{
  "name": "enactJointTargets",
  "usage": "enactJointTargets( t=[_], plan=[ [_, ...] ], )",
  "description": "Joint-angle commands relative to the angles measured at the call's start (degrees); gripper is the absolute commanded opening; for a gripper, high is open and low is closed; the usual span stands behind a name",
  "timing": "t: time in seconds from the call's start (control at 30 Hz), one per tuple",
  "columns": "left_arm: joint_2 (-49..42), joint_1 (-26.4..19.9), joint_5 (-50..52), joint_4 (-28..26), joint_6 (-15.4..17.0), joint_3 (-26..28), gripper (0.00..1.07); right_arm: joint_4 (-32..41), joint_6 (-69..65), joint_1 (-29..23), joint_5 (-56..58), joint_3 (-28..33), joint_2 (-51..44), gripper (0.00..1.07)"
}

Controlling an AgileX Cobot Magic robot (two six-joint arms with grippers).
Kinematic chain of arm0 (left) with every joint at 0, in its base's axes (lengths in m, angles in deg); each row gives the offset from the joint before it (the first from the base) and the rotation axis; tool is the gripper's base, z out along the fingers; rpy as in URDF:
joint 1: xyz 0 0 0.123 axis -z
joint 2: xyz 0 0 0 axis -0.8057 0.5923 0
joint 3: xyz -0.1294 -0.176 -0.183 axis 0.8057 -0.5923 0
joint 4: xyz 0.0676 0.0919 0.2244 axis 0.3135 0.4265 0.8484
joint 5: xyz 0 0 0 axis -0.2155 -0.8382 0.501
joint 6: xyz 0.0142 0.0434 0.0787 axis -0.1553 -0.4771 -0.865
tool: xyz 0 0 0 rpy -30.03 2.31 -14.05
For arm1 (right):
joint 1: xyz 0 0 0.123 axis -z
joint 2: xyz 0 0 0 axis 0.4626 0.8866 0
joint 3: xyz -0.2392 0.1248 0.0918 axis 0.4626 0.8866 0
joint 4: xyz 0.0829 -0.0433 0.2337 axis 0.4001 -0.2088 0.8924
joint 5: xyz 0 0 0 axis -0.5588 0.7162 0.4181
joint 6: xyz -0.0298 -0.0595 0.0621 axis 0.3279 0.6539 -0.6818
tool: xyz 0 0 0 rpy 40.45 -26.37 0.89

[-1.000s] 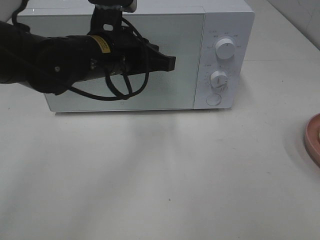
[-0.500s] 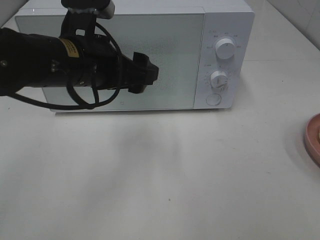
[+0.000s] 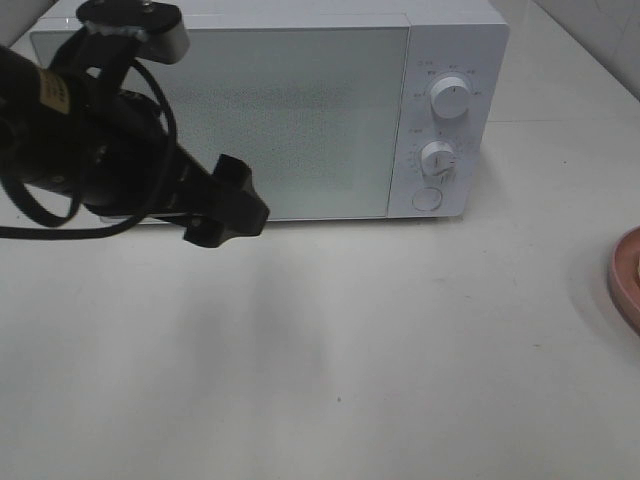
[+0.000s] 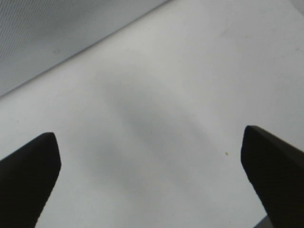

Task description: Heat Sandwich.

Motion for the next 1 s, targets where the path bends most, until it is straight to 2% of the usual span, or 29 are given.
enactJointTargets(
  t=[0.03, 0.13, 0.2, 0.3, 0.33, 0.4, 0.47, 0.5, 0.57, 0.67, 0.83, 1.0],
  plan=[
    [-3.04, -4.47, -8.14, -0.40, 3.32, -0.11, 0.99, 0.17, 0.17, 0.23, -0.46, 0.06, -1.66, 0.75],
    [-4.24, -6.82, -11.40, -0.40, 3.72, -0.11, 0.99, 0.17, 0.17, 0.23, -0.46, 0.06, -1.66, 0.75],
    [-6.42, -10.66, -16.16, -0.34, 3.72, -0.11, 0.99, 0.17, 0.17, 0.23, -0.46, 0.06, -1.66, 0.75],
    [-7.79, -13.29, -19.08, -0.34, 3.72, -0.11, 0.99, 0.17, 0.17, 0.23, -0.46, 0.06, -1.66, 0.75],
    [-9.45, -16.73, -21.60, 0.00, 3.72, -0.11, 0.99, 0.17, 0.17, 0.23, -0.46, 0.06, -1.66, 0.75],
    [-10.14, -17.99, -22.57, 0.17, 3.72, -0.11, 0.99, 0.17, 0.17, 0.23, -0.46, 0.06, -1.66, 0.75],
    [-11.80, -20.91, -24.52, 1.03, 3.72, -0.11, 0.99, 0.17, 0.17, 0.23, -0.46, 0.06, -1.66, 0.75],
    [-13.35, -23.95, -26.47, 2.35, 3.72, -0.11, 0.99, 0.17, 0.17, 0.23, -0.46, 0.06, -1.66, 0.75],
    [-13.98, -25.15, -27.44, 2.86, 3.72, -0.11, 0.99, 0.17, 0.17, 0.23, -0.46, 0.06, -1.66, 0.75],
    [-16.73, -29.91, -31.28, 4.47, 3.67, -0.11, 0.99, 0.17, 0.17, 0.23, -0.46, 0.06, -1.66, 0.75],
    [-19.31, -31.51, -34.49, 5.50, 3.55, -0.46, 0.99, 0.17, 0.17, 0.23, -0.46, 0.06, -1.66, 0.75],
    [-24.01, -31.51, -35.52, 5.50, 3.09, -4.47, 0.99, 0.17, 0.17, 0.23, -0.46, 0.06, -1.66, 0.75]
  ],
)
